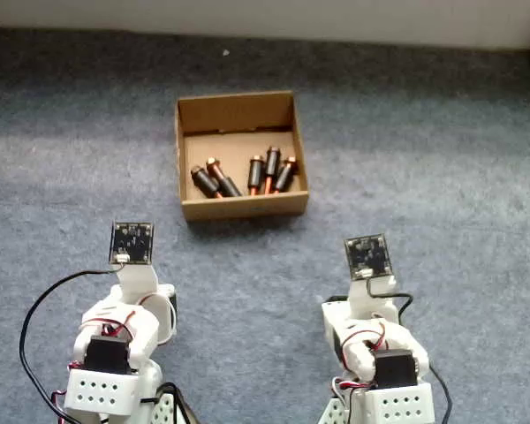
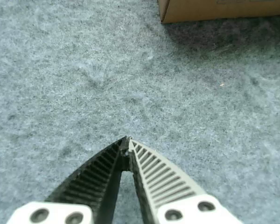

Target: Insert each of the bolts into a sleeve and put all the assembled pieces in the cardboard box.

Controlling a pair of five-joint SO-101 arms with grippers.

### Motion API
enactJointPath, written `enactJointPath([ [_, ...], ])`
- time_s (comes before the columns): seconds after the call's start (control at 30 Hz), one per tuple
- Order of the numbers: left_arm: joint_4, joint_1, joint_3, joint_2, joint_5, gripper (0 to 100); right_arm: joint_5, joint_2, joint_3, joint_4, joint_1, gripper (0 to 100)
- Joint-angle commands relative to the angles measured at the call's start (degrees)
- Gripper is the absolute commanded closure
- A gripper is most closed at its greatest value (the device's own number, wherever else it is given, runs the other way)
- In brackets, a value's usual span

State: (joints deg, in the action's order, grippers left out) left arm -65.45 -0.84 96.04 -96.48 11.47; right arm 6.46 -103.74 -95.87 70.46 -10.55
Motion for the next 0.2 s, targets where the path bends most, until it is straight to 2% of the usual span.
enactJointPath([
  [0.0,-0.18,-0.48,1.45,-0.48,-0.26,99,0.7,-0.31,-8.13,0.31,0.66,99.3],
  [0.17,-0.18,-0.48,1.45,-0.48,-0.26,99,0.7,-0.31,-8.13,0.31,0.66,99.3],
])
